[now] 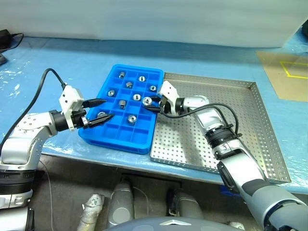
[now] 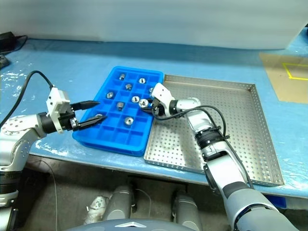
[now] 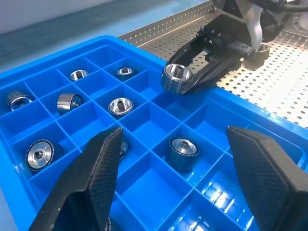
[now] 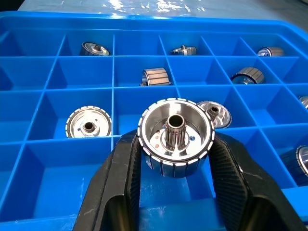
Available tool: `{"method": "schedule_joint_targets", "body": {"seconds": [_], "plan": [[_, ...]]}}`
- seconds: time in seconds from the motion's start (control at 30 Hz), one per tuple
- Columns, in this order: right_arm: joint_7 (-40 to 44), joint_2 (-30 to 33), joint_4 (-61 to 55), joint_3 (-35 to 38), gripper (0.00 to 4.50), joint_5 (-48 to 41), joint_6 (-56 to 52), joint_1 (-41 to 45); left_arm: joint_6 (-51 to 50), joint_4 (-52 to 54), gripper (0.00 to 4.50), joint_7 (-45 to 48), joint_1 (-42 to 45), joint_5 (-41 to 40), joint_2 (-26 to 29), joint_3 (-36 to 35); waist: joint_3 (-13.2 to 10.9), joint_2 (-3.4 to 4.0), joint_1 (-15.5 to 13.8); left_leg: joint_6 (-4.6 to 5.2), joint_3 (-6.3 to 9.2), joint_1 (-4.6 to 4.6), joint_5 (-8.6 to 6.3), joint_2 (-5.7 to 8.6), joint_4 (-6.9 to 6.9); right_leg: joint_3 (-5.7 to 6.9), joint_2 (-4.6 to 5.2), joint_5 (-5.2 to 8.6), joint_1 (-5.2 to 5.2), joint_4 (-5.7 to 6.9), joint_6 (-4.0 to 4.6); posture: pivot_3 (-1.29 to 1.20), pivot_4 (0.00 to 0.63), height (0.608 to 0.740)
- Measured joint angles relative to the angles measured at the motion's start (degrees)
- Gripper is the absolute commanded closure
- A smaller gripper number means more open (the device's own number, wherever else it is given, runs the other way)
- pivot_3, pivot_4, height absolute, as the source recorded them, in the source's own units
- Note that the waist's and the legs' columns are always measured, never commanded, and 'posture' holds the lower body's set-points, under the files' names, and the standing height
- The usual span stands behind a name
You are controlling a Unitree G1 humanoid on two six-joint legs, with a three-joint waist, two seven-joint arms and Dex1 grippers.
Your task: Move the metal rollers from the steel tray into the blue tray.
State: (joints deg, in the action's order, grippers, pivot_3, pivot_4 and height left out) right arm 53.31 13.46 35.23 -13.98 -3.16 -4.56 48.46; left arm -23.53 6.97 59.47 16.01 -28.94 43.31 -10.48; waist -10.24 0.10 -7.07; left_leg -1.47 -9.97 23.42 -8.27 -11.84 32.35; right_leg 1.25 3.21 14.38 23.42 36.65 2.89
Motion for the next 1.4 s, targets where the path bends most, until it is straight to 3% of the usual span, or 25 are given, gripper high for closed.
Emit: {"method": "schedule_joint_targets", "body": {"seconds": [0.1, 0.43, 0.63, 0.83, 1.13, 1.4], "plan": [[-0.25, -0.09, -0.09, 0.55, 0.57, -0.11, -0.34, -0.05, 0.0, -0.39, 0.88, 0.2, 0.62, 0.04, 0.0, 0.49, 0.0, 0.0, 0.01, 0.0, 0.0, 0.0, 0.0, 0.0, 0.0, 0.0, 0.0, 0.0, 0.0, 0.0, 0.0, 0.11, 0.15, 0.74], [-1.92, 2.29, -5.76, 4.06, 0.57, -1.4, -3.51, -2.01, 0.38, -2.57, 0.88, 1.82, 4.54, 0.08, -1.27, 3.59, 0.0, 0.0, 0.05, -0.08, -0.01, 0.0, 0.05, 0.02, 0.02, -0.01, 0.0, 0.0, -0.01, 0.02, 0.0, 0.0, 0.15, 0.74], [-5.66, 8.93, -11.52, 9.55, 0.57, -1.95, -5.52, -3.49, 2.54, -7.85, 0.88, 4.27, 9.77, 1.63, -6.39, 9.23, 0.01, -0.02, 0.49, -0.11, -0.03, -0.04, 0.07, 0.04, 0.06, -0.04, -0.01, -0.01, -0.09, 0.01, -0.02, -0.13, 0.15, 0.74], [-8.79, 16.64, -21.07, 15.5, 0.57, -2.75, -11.56, -14.94, 6.04, -16.38, 0.88, 8.19, 17.02, 3.76, -12.11, 13.68, 0.0, -0.03, 2.27, -0.04, -0.05, -0.06, 0.04, 0.13, 0.09, -0.1, -0.08, -0.15, -0.13, -0.02, -0.25, -0.25, 0.15, 0.74], [-12.26, 19.06, -39.27, 18.88, 0.57, -6.06, -21.54, -29.52, 11.35, -27.44, 0.88, 13.27, 23.62, 7.11, -18.47, 17.23, 0.01, -0.02, 6.2, 0.19, -0.07, -0.22, -0.1, 0.06, 0.11, -0.21, -0.37, -0.01, -0.21, -0.09, -0.01, -0.34, 0.15, 0.74], [-14.93, 17.96, -42.35, 17.24, 0.57, -6.05, -23.9, -31.31, 13.66, -30.93, 0.88, 15.36, 24.6, 8.87, -19.82, 17.52, 0.0, -0.02, 7.42, 0.33, -0.13, -0.29, -0.19, 0.05, 0.28, -0.33, -0.34, -0.01, -0.29, -0.09, -0.01, -0.32, 0.15, 0.74]]}}
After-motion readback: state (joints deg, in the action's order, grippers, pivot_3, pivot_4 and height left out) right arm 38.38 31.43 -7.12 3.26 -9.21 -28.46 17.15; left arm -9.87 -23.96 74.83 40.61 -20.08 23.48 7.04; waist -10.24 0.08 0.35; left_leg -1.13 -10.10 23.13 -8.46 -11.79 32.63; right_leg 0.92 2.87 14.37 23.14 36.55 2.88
